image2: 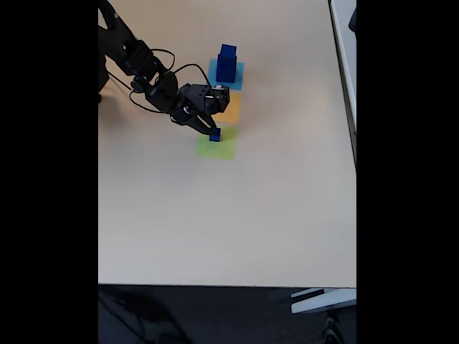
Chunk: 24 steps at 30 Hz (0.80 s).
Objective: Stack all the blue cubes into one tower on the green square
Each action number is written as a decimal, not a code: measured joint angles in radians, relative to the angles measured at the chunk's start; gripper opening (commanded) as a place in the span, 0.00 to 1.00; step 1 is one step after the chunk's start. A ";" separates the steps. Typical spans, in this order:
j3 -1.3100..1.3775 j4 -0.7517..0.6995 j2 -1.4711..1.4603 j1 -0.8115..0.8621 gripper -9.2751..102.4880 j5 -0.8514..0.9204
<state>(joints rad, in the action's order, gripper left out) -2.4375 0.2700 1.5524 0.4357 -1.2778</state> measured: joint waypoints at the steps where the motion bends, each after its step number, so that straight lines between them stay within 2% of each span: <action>1: 0.000 0.000 0.000 0.000 0.13 0.000; 14: 0.000 -0.003 0.003 0.000 0.12 0.023; 24: 0.000 -0.003 0.003 0.000 0.18 0.023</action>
<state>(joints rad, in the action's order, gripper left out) -2.4375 0.2669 1.5555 0.4357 -1.2548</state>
